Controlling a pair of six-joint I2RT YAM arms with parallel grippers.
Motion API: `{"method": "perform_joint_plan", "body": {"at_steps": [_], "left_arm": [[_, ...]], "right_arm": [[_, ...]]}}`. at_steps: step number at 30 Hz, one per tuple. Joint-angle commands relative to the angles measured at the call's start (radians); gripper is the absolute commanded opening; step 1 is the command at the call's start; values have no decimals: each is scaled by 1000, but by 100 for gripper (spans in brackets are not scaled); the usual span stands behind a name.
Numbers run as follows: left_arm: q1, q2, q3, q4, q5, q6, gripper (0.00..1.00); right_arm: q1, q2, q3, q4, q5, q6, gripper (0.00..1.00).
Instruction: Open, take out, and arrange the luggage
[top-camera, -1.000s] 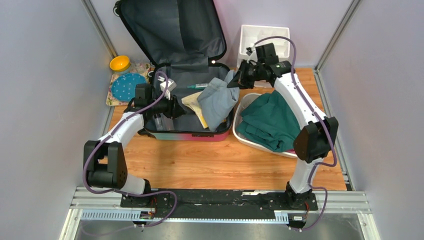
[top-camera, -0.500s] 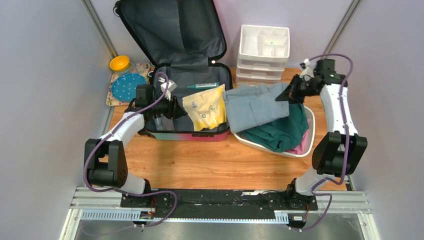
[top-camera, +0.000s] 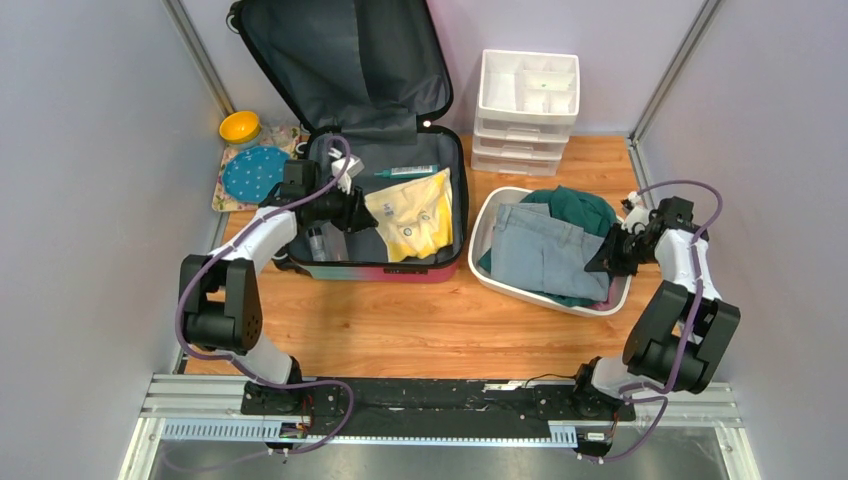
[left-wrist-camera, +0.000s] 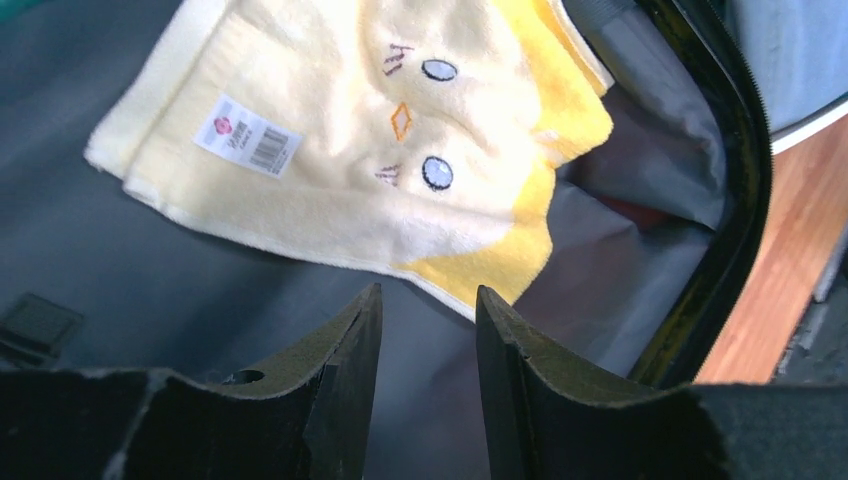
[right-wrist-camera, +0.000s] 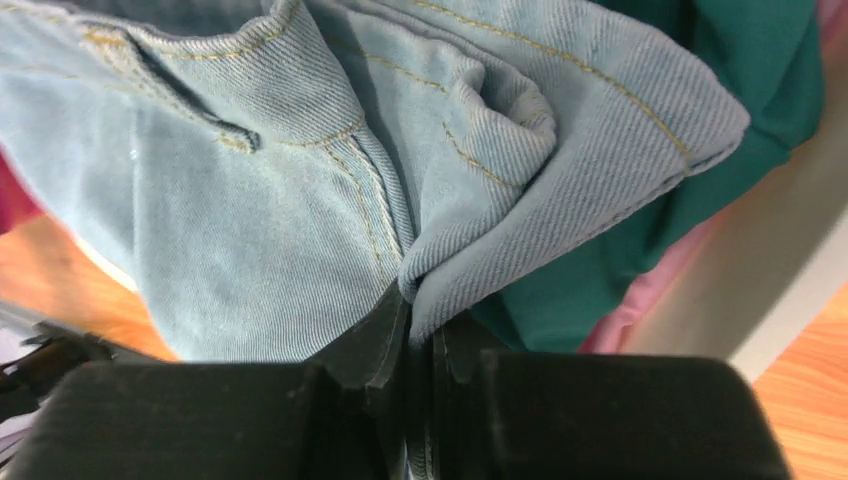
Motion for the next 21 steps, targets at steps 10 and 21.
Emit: {"method": "perform_joint_plan", "body": {"at_steps": [10,21], "left_arm": [[-189,163,279,-217,-213,254,50],[-111,354,563,-262,-225,245,69]], "right_arm": [[-1,-45,247,-35,43,-108,100],[298,51,549,58,-88,-21,92]]}}
